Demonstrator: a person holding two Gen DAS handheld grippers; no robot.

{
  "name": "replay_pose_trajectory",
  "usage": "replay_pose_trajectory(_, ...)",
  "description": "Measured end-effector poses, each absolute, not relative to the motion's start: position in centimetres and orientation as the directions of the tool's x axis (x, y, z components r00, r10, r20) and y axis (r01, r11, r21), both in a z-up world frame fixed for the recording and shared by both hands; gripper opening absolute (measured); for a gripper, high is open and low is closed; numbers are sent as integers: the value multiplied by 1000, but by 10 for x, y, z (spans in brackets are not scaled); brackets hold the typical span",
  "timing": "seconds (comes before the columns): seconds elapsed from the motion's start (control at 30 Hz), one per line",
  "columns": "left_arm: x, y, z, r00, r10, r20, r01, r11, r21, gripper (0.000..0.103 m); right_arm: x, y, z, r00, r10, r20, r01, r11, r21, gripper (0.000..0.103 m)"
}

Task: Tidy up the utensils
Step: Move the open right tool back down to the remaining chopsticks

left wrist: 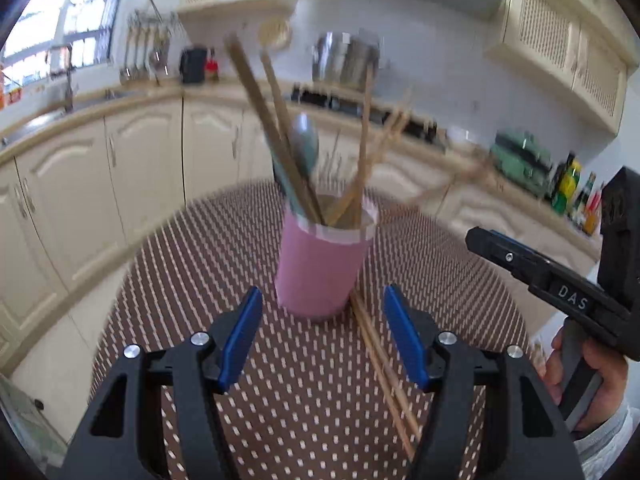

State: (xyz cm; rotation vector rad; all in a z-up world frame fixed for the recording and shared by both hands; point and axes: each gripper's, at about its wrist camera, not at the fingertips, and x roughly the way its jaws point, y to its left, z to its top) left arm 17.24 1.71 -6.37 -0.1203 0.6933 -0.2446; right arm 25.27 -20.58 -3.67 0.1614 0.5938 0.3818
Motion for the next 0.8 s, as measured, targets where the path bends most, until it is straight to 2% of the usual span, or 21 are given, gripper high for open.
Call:
replay_pose_trajectory(0.17,185,18,-97,627,-245,-739,134,969,-207,62,261,-190,-78,626,385,-678,-307,921,240,56)
replay_pose_trajectory(0.23,187,22,-106,603,-236,-762,105,970,-217,62,262,-183,-91,586,393,-709,-319,916,244,56)
replay_pose_trajectory(0.43,182,38,-127,547,-235,-804,48,967,-250,62,264,-162,-111,533,368,-761,-343,917,204,56)
replay_pose_trajectory(0.8,181,23,-134,516,-231,-825,84,972,-219,62,275,-145,-120,512,273,-815,-338,936,100,52)
